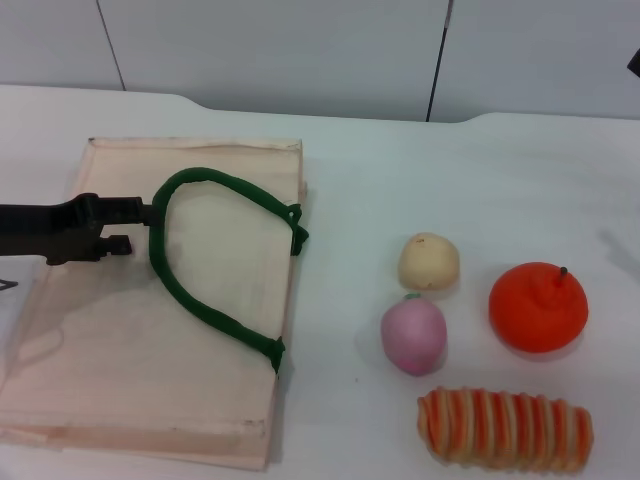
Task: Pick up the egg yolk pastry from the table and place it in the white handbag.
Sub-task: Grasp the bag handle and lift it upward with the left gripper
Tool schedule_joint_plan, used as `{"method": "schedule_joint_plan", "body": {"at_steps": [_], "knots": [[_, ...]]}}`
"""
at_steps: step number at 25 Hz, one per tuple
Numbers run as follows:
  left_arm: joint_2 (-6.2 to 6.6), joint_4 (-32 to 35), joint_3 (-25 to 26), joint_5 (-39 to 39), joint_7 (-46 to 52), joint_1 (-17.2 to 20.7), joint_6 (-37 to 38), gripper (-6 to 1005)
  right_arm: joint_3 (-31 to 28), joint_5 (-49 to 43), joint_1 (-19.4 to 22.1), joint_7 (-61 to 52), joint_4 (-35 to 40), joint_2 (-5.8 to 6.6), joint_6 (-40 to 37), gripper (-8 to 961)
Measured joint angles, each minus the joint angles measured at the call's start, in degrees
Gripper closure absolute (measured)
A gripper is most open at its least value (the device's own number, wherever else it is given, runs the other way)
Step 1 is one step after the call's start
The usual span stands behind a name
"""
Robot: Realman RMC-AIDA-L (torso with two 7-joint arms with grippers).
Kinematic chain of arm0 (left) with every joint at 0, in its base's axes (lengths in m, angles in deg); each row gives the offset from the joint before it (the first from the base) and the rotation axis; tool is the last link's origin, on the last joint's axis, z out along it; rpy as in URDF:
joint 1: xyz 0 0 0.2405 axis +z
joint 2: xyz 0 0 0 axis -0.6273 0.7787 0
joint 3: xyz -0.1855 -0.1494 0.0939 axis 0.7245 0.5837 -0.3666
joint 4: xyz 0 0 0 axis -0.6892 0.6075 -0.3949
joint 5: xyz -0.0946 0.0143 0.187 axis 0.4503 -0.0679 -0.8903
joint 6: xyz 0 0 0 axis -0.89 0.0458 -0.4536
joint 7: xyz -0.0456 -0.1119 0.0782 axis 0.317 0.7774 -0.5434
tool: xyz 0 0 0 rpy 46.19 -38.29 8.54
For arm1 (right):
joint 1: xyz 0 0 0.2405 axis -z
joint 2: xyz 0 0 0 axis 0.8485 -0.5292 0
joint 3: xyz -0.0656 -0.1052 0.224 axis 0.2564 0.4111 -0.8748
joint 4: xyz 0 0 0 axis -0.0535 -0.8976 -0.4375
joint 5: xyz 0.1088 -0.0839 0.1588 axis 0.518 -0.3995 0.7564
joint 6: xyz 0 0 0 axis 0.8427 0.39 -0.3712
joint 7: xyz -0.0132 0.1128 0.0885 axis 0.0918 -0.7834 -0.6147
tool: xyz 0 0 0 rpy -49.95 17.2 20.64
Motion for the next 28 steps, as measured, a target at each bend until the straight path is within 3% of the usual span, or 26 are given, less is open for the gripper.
{"method": "schedule_joint_plan", "body": {"at_steps": [9,20,28], "knots": [[0.22,1.93,0.0,-5.08,0.96,-2.64,-4.24,303,-0.03,0.13,-0.05,0.0,-0.04,-0.15,-0.04,112],[1.58,6.59,0.01,-14.33,3.36,-7.41,-9.75,329,-0.49,0.22,-0.11,0.0,-0.09,-0.36,-0.03,115],[1.73,7.48,0.0,-16.4,4.34,-8.18,-11.32,348,-0.64,0.22,-0.11,0.0,-0.02,-0.62,0.04,116]]}}
